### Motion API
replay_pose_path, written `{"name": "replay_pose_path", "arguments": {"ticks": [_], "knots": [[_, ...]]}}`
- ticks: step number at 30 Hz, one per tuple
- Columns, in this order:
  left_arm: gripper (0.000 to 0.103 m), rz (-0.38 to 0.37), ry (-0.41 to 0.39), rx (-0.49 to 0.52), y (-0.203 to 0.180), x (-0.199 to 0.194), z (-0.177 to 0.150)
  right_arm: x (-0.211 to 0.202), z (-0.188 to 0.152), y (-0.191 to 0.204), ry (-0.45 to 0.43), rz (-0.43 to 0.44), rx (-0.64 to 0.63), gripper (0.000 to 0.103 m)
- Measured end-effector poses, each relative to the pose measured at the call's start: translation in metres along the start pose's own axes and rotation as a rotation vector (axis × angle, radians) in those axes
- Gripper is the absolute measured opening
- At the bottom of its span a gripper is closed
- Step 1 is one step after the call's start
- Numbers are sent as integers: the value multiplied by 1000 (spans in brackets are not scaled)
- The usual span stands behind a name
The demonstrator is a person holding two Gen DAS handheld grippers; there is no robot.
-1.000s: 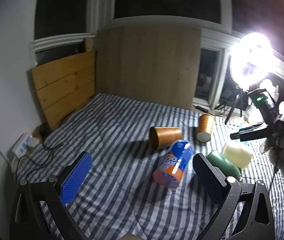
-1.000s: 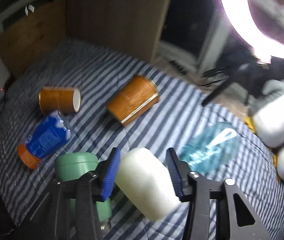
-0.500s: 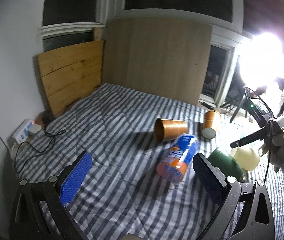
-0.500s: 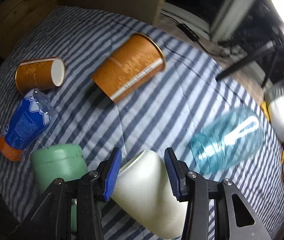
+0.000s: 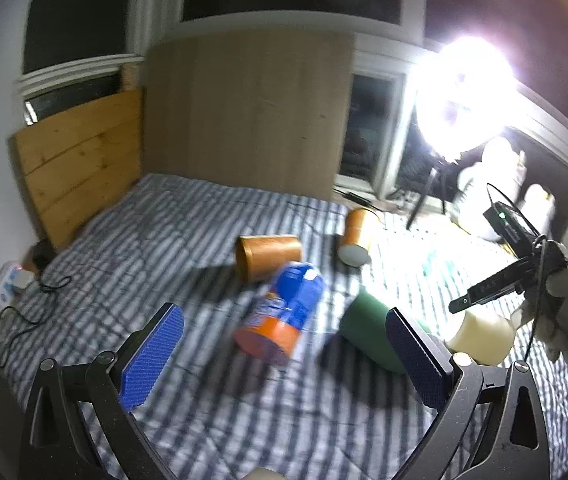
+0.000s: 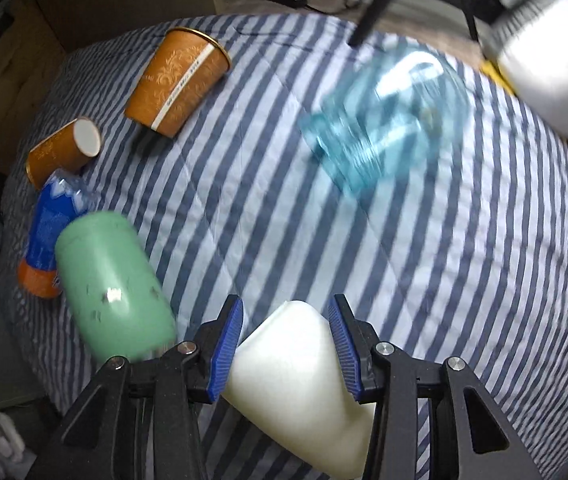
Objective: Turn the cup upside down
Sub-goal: 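Close the right gripper on the cream-white cup and lift it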
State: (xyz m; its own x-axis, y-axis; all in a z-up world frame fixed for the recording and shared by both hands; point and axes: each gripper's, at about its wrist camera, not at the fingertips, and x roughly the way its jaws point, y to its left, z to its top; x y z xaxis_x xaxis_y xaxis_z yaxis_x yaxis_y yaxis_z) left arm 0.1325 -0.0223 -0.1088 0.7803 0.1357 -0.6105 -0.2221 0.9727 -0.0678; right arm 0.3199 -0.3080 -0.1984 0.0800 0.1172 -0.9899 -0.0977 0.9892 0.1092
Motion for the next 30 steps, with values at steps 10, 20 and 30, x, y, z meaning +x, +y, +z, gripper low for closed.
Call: {"name": "replay_pose_path", "arguments": {"ticks": [10, 20, 30], "knots": [[102, -207, 151, 86, -80, 32, -24, -46, -60, -12, -140, 168, 24, 44], [102, -354, 398, 33, -144, 68, -64, -91, -126, -51, -263, 113, 57, 50], [102, -253, 556, -435, -154, 107, -89, -101, -141, -70, -276, 76, -21, 50]]}}
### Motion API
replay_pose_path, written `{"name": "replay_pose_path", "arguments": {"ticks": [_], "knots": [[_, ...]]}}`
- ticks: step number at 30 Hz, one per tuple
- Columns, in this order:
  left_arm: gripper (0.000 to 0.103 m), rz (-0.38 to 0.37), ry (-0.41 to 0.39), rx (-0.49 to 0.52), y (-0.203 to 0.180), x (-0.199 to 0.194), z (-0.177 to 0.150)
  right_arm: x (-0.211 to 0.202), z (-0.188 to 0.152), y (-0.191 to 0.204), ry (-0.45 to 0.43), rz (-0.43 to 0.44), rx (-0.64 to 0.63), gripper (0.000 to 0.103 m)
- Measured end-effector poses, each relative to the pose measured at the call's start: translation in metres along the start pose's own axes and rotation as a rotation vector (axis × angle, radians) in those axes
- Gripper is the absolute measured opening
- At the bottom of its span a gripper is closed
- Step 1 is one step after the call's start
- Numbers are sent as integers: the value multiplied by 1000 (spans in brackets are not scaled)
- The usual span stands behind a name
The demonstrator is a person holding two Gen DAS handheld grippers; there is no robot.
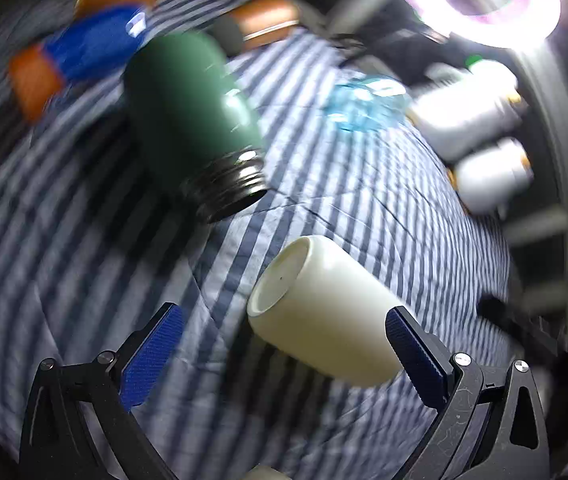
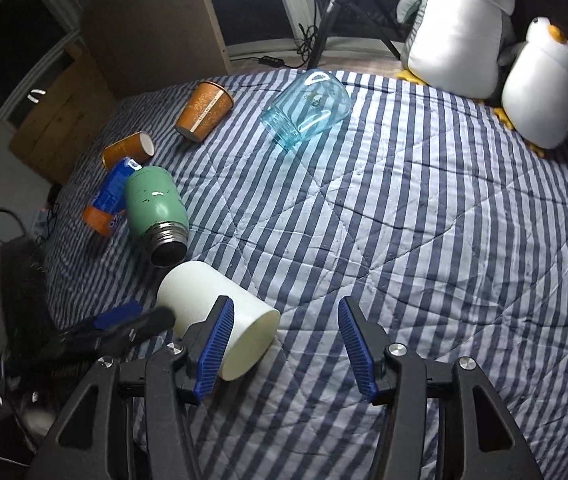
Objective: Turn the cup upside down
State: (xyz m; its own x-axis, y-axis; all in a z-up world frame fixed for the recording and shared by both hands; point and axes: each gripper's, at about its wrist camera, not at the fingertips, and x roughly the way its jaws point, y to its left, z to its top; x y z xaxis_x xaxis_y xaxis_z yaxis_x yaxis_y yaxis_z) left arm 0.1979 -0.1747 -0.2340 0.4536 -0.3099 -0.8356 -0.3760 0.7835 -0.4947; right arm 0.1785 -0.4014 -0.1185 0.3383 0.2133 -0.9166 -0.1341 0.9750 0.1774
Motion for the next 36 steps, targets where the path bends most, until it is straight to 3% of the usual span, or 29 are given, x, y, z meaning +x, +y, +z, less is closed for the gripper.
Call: {"name": "replay_pose_path", "arguments": {"ticks": [5, 11, 15, 19, 27, 31, 36], "knots": [[102, 23, -26, -244, -7, 13, -5, -8, -2, -4, -9, 1, -33, 50], [102, 77, 3, -353, -12, 42, -3, -26, -6, -6, -20, 1, -71, 50], [102, 95, -17, -345, -16, 56, -2, -37, -10, -9, -47, -3, -80, 50], [93, 98, -50, -280, -29, 57, 5, -39, -13, -16, -63, -11, -70, 50], [92, 89, -63, -157, -36, 56, 10, -41, -23, -29, -93, -18, -8, 50], [91, 84, -78, -53, -40, 49, 5, -43, -30, -35, -113, -12, 35, 50], [91, 119, -158, 138, -44, 31, 0, -46, -40, -34, -154, -20, 73, 50]]}}
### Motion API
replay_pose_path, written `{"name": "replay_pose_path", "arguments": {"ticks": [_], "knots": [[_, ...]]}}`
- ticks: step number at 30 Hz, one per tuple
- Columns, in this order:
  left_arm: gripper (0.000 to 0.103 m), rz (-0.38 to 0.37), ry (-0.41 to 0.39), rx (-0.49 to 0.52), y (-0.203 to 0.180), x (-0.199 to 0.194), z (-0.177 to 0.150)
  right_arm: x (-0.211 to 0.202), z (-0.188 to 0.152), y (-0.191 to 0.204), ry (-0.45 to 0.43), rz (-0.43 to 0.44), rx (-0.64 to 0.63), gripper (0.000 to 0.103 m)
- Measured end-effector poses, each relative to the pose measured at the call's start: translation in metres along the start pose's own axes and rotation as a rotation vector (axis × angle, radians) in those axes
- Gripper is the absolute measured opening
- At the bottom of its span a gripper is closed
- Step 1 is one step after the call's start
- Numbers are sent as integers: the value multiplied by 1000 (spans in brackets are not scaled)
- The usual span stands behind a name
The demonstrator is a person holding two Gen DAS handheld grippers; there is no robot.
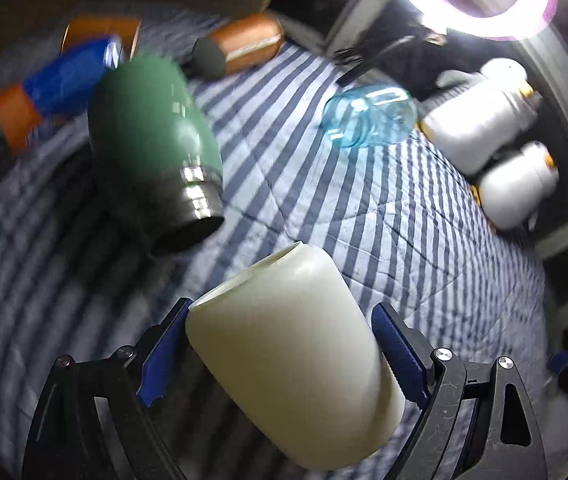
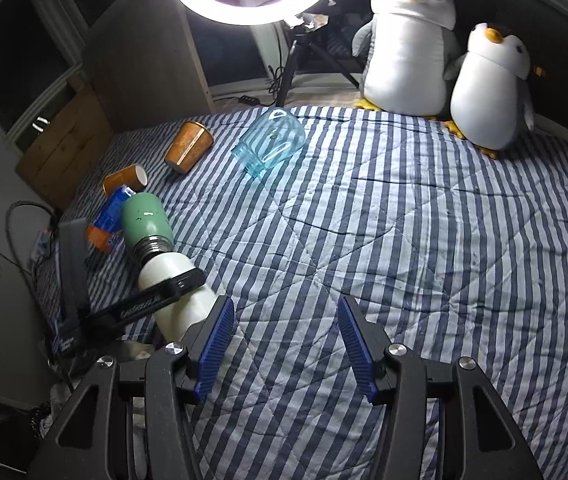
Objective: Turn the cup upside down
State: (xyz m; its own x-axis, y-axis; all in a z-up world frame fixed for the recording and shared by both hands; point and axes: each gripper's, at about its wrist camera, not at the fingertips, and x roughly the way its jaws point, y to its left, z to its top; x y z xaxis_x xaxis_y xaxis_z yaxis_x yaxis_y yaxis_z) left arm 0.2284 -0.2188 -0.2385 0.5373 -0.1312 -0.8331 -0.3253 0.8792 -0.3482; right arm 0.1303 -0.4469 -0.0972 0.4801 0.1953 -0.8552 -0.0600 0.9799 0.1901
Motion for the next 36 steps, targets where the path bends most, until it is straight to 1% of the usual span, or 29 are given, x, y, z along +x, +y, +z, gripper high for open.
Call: {"name": "replay_pose_path", "arguments": {"ticks": [1, 3, 6, 7, 9, 11, 13, 14, 15, 17, 19, 21, 23, 25, 27, 30, 36], "knots": [[91, 6, -23, 57, -2, -4, -1, 0, -2, 1, -10, 1, 10, 50], [91, 9, -59, 133, -3, -11, -3, -1, -5, 4, -26, -2, 24, 50], [90, 12, -135, 284, -11, -21, -5, -1, -12, 10, -50, -6, 45, 50], [90, 14, -167, 344, -16, -24, -6, 0, -15, 13, -59, -9, 53, 50], [89, 0, -231, 424, -23, -30, -8, 0, -21, 18, -83, -21, 71, 50], [89, -1, -336, 555, -32, -38, -14, 1, -26, 20, -106, -33, 92, 50], [89, 7, -411, 678, -38, -42, -26, 2, -33, 22, -132, -42, 126, 50], [89, 7, -424, 714, -38, -40, -30, 3, -36, 22, -142, -47, 145, 50], [89, 1, -422, 732, -39, -39, -34, 3, -39, 23, -150, -51, 162, 50], [89, -16, -379, 754, -36, -30, -37, 4, -46, 26, -160, -59, 193, 50], [89, -28, -396, 771, -33, -32, -45, 4, -51, 32, -170, -75, 208, 50], [87, -50, -387, 810, -36, -35, -49, 2, -54, 38, -179, -96, 212, 50], [87, -81, -337, 838, -34, -32, -53, 0, -56, 42, -186, -106, 220, 50], [89, -90, -305, 860, -33, -27, -60, -3, -59, 45, -193, -113, 227, 50], [91, -97, -310, 869, -33, -30, -66, -6, -62, 49, -202, -130, 229, 50], [98, -118, -333, 872, -33, -37, -70, -11, -68, 52, -210, -144, 236, 50], [98, -165, -339, 861, -27, -62, -72, -24, -77, 62, -244, -174, 226, 50]]}}
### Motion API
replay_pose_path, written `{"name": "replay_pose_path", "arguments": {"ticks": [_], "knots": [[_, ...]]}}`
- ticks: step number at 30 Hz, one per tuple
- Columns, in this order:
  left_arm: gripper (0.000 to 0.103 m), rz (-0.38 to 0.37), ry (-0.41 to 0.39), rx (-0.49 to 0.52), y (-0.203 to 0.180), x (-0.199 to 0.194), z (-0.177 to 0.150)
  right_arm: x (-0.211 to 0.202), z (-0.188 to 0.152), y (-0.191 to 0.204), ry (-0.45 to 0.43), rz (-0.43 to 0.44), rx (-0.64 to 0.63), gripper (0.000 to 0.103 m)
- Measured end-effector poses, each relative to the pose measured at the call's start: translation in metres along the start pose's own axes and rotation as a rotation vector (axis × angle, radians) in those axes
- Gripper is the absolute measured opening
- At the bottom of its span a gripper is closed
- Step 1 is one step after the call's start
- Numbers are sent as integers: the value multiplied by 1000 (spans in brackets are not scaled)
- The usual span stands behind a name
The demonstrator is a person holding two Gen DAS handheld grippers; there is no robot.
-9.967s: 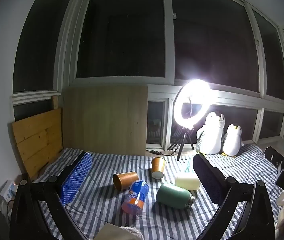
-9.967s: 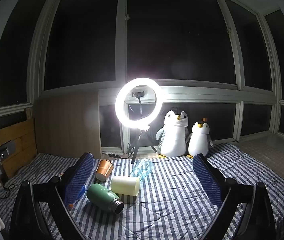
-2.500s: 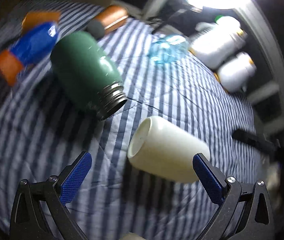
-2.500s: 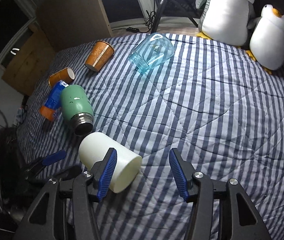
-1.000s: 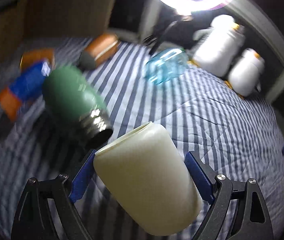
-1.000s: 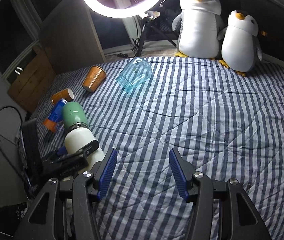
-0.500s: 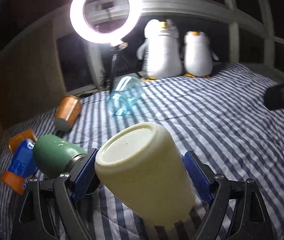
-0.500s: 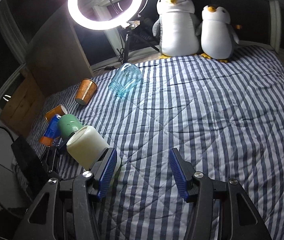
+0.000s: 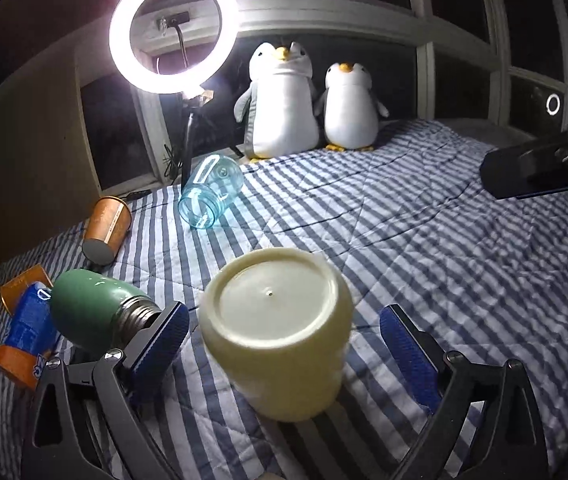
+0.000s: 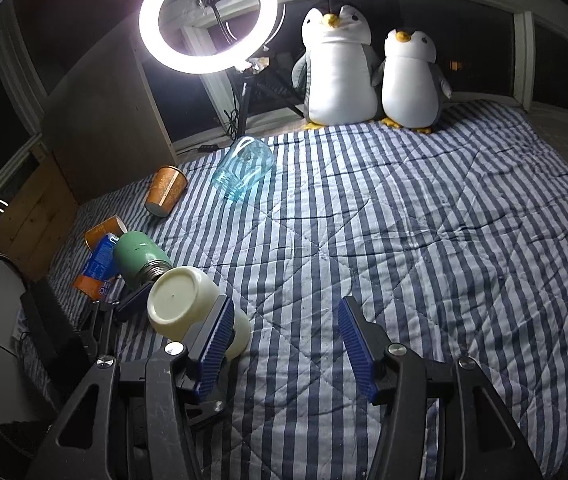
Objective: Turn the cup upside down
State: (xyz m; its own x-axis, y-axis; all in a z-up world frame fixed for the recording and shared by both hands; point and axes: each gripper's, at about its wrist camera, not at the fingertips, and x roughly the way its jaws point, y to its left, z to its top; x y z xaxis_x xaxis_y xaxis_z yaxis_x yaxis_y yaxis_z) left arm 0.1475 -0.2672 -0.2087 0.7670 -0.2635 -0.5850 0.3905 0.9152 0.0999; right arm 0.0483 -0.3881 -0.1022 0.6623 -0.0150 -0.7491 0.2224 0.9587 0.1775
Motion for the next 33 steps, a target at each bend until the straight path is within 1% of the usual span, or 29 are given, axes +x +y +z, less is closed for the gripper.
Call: {"name": "replay_pose_path", "arguments": {"ticks": [4, 7, 10, 13, 15, 22, 24, 26, 29, 33], "knots": [[98, -5, -29, -34, 13, -32, 7, -16, 0, 10, -60, -9, -16, 50], [98, 14, -62, -79, 32, -60, 15, -25, -1, 21, -95, -6, -34, 51], [99, 37, -100, -125, 52, -92, 26, -35, -3, 41, -127, 13, -68, 53], [101, 75, -148, -159, 73, -126, 34, -45, -6, 60, -168, 16, -102, 60], [102, 105, -179, -186, 86, -148, 39, -55, -9, 75, -206, 27, -127, 69], [102, 164, -232, -244, 123, -204, 43, -77, -18, 107, -295, 40, -172, 82], [102, 187, -254, -261, 131, -219, 41, -84, -21, 113, -319, 49, -171, 89], [102, 204, -275, -264, 138, -236, 40, -90, -25, 118, -347, 47, -175, 93], [102, 207, -287, -273, 146, -254, 39, -96, -31, 124, -366, 35, -184, 94], [102, 223, -295, -258, 148, -272, 34, -100, -39, 131, -374, 28, -184, 94]]}}
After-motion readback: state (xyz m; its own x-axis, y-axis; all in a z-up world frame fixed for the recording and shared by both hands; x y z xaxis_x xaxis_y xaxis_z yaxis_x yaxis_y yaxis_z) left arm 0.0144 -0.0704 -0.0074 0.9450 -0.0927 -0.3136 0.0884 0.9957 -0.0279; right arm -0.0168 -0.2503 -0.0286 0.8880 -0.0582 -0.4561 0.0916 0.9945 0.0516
